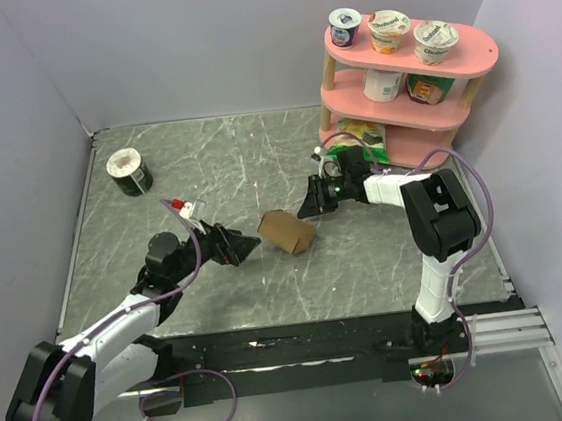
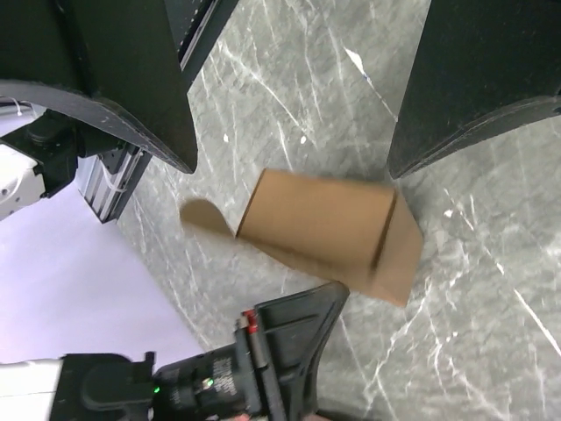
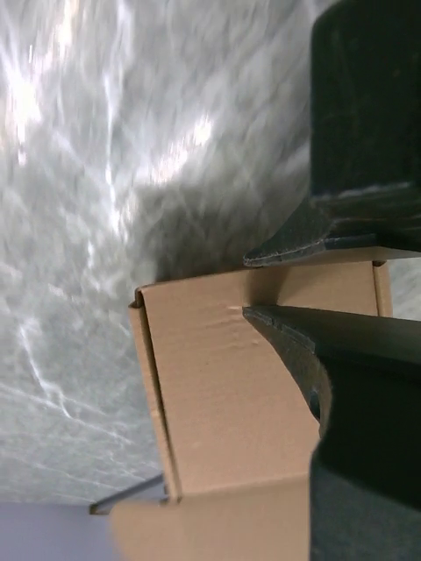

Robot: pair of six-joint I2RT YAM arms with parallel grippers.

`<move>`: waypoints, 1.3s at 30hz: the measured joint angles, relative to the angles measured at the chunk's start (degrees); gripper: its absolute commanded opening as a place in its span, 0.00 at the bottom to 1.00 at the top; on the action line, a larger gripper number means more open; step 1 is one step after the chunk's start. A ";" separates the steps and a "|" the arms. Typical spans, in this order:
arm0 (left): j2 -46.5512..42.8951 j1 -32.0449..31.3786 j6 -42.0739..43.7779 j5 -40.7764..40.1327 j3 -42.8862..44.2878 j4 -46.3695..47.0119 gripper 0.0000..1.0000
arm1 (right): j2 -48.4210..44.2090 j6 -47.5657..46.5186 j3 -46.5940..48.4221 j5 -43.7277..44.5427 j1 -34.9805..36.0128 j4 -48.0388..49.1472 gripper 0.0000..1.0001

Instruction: Fold the paper box

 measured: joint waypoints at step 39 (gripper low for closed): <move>33.97 1.60 7.04 0.04 23.15 10.27 0.99 | -57.07 14.05 -25.07 27.87 0.31 -7.98 0.82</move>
